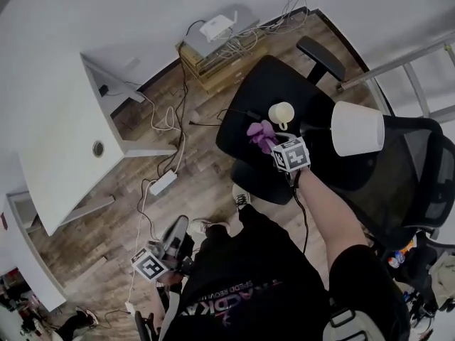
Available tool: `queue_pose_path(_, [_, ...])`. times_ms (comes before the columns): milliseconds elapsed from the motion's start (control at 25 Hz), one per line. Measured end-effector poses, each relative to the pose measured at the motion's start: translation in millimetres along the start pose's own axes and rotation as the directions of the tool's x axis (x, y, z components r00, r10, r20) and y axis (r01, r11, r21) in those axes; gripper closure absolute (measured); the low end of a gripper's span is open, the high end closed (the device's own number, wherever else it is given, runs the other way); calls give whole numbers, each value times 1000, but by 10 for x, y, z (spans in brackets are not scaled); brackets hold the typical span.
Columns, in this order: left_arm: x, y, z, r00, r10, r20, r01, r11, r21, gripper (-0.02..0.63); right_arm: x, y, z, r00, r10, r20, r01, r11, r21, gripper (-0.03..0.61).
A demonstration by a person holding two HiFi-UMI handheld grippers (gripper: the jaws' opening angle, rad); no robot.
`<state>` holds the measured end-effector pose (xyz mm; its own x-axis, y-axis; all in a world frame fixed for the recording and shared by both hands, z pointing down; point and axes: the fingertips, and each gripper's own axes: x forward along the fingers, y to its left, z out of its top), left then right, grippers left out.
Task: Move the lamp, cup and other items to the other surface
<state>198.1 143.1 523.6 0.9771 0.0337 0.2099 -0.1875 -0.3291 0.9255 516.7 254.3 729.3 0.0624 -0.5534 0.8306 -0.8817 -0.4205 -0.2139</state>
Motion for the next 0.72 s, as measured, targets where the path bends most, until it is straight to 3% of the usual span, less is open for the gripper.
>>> queue_pose_path(280, [-232, 131, 0, 995, 97, 25, -97, 995, -19, 618, 411, -253, -473, 985, -33, -170, 36, 999, 11, 499])
queue_pose_path(480, [-290, 197, -116, 991, 134, 23, -133, 990, -36, 618, 593, -357, -758, 964, -36, -263, 27, 999, -39, 496])
queue_pose_path(720, [-285, 294, -335, 988, 156, 13, -154, 985, -74, 618, 700, -388, -917, 954, -17, -300, -9, 996, -85, 477])
